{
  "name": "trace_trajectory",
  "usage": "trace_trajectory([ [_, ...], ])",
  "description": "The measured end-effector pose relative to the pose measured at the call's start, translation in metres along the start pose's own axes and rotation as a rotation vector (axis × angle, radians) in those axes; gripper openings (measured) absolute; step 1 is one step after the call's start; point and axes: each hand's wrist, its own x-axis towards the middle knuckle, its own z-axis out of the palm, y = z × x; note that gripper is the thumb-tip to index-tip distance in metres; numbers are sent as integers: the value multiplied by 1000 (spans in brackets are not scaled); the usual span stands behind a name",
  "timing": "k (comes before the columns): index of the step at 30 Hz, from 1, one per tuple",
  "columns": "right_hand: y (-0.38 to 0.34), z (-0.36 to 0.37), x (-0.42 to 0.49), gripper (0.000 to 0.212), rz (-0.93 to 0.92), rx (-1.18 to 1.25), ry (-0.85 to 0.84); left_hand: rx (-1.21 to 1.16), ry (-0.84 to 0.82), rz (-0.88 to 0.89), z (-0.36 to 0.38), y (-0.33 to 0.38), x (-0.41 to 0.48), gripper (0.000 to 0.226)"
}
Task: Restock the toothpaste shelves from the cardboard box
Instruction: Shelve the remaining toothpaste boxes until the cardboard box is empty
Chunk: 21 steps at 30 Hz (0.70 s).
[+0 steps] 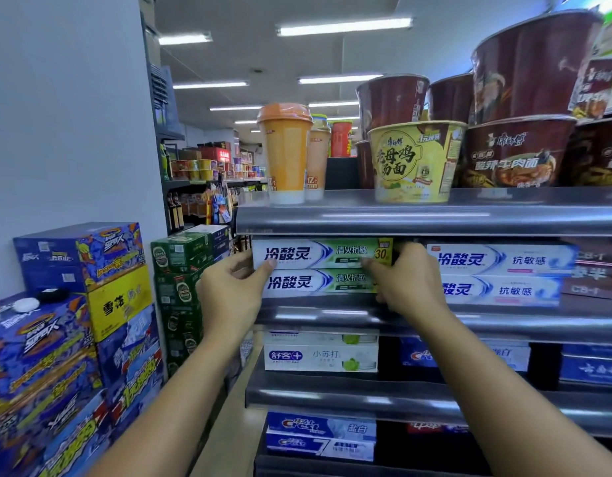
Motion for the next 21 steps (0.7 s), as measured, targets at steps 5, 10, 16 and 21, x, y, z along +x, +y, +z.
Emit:
trace_trajectory([
  [5, 7, 1, -4, 37, -1, 3, 70, 66, 37, -131, 0, -10, 1, 49],
  [10, 8, 8, -1, 25, 52, -25, 127, 69, 29, -261, 8, -10, 5, 43],
  [16, 4, 9, 4, 21, 81, -31, 92, 53, 39, -337, 12, -2, 8, 33],
  [21, -2, 10, 8, 23, 97, -102, 129, 20, 55, -363, 16, 2, 11, 47],
])
